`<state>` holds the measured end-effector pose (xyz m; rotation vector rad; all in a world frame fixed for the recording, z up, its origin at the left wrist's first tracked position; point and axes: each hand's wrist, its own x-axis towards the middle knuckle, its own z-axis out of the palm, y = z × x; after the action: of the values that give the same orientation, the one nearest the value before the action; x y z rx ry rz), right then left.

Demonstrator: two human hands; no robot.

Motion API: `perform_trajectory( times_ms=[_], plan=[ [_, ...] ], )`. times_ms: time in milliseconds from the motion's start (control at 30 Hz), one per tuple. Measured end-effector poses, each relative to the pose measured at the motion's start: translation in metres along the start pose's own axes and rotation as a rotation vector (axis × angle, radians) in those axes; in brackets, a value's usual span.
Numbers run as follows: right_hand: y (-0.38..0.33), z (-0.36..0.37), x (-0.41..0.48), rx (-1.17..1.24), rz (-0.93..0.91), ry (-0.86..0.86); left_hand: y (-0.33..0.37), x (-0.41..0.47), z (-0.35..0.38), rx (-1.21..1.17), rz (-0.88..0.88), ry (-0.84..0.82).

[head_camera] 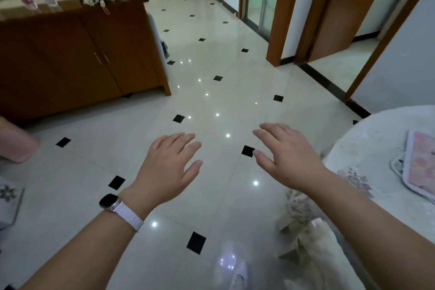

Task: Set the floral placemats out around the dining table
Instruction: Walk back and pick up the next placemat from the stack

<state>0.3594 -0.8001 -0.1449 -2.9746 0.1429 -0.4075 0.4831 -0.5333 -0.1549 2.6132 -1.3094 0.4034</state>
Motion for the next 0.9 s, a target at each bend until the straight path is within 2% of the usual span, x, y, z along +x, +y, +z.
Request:
perform_trajectory(
  times_ms=[300, 433, 600, 900],
  plan=[
    [0.064, 0.002, 0.085, -0.051, 0.078, 0.018, -0.033, 0.122, 0.025, -0.006, 0.057, -0.047],
    [0.085, 0.024, 0.125, -0.086, 0.088, -0.048, -0.056, 0.170, 0.056, -0.054, 0.105, -0.072],
    [0.106, 0.051, 0.195, -0.117, 0.192, -0.082, -0.098, 0.254, 0.105, -0.149, 0.172, -0.081],
    [0.140, 0.065, 0.310, -0.183, 0.381, -0.058, -0.167, 0.428, 0.160, -0.294, 0.406, -0.062]
  ],
)
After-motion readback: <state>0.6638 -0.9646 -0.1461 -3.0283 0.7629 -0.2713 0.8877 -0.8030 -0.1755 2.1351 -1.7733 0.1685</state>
